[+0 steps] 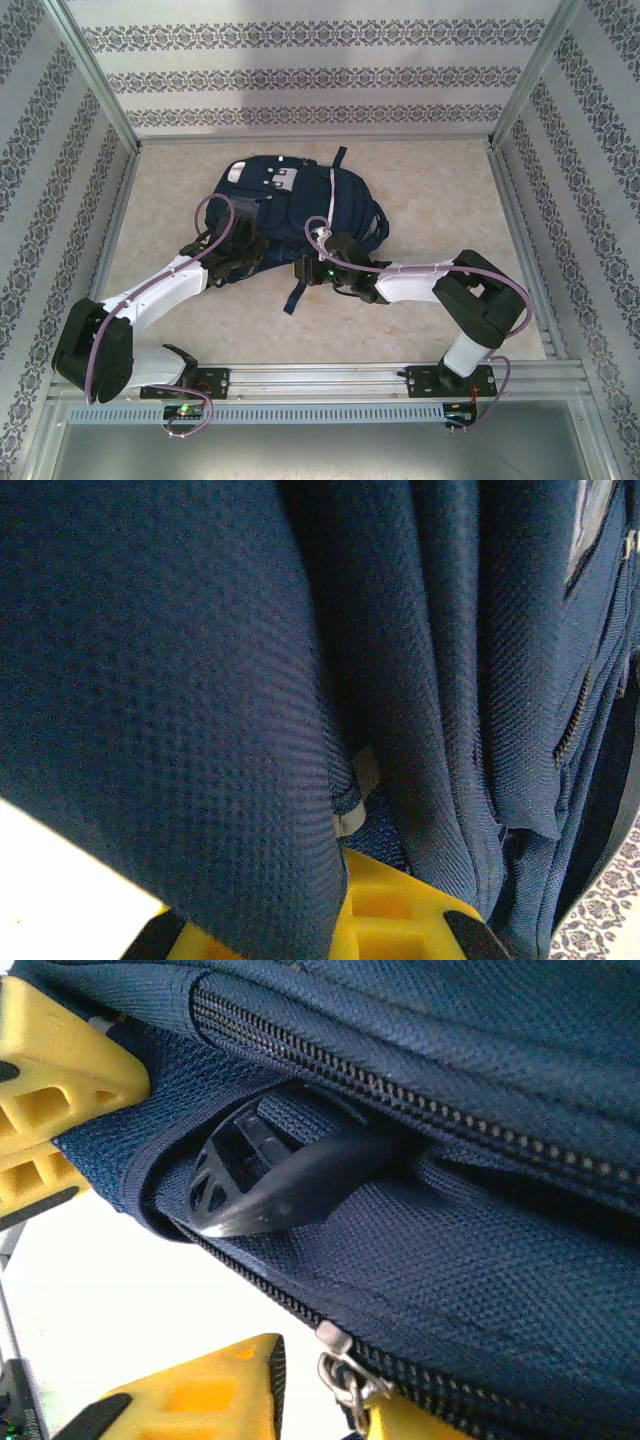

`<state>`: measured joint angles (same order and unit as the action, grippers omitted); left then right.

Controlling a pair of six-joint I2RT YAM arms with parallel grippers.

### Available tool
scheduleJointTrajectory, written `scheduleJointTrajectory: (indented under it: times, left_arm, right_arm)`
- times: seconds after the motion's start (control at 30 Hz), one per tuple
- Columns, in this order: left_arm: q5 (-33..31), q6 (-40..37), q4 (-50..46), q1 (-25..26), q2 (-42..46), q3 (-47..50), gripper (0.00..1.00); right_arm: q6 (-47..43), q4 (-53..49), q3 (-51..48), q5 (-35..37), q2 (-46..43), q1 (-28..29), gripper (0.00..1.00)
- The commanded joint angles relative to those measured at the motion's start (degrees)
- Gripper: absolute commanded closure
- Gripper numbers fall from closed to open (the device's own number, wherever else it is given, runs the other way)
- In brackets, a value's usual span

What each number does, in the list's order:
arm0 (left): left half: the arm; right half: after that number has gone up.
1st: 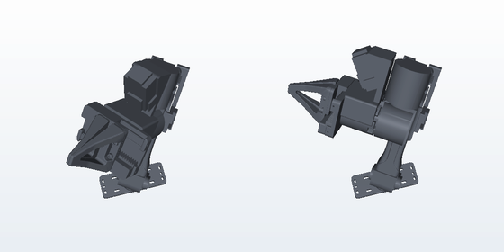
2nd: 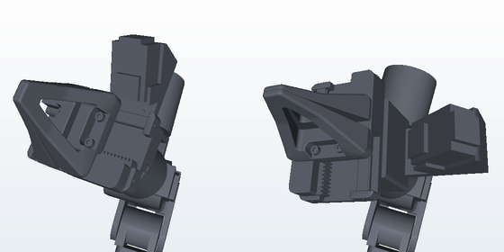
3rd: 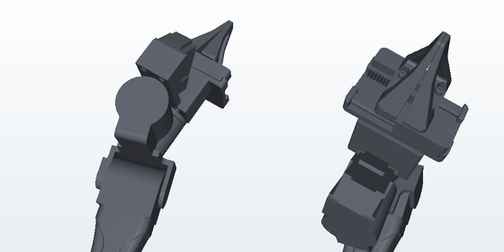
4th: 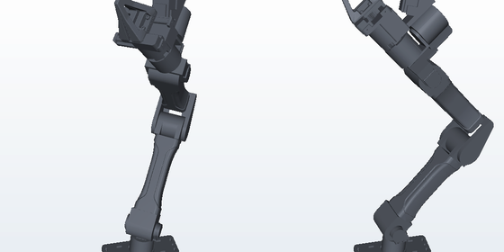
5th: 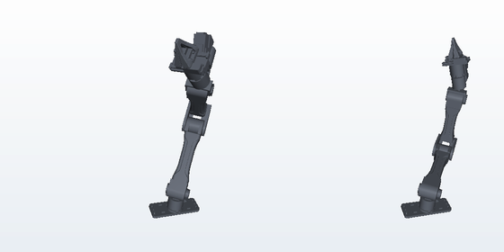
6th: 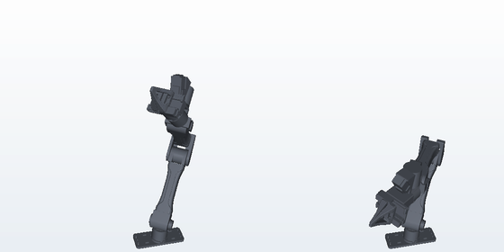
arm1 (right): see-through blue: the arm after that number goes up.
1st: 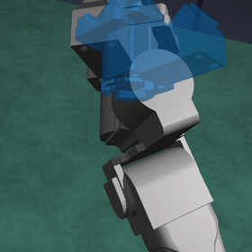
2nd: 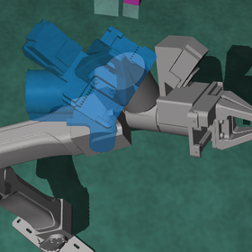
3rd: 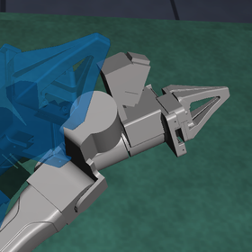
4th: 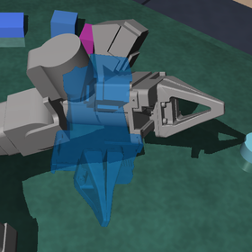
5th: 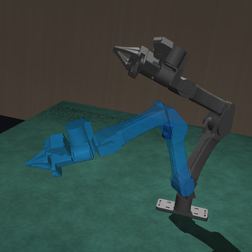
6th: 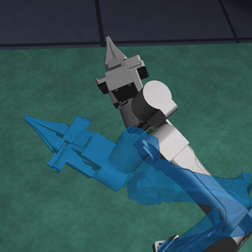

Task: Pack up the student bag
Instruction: Zip the student bag at the center of the table.

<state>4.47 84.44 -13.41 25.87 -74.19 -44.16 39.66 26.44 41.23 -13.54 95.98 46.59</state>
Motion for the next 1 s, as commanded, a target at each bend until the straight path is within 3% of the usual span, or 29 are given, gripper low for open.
scheduleJointTrajectory:
  times: [0.0, 0.27, 0.97]
  left_arm:
    - [-0.07, -0.78, 2.9, 0.28, 1.0, -1.69, 1.0]
    - [-0.12, -1.04, 2.71, -0.08, 1.0, -1.36, 1.0]
    - [-1.22, -4.22, 0.8, -2.81, 1.5, -0.61, 1.0]
  right_arm:
    - [0.45, 1.79, 0.75, 0.08, 1.04, -1.22, 0.81]
    - [0.39, 0.98, -1.56, 1.0, -0.46, -2.75, 1.0]
    - [-8.62, -13.83, -5.56, 3.78, -8.3, -4.19, 1.0]
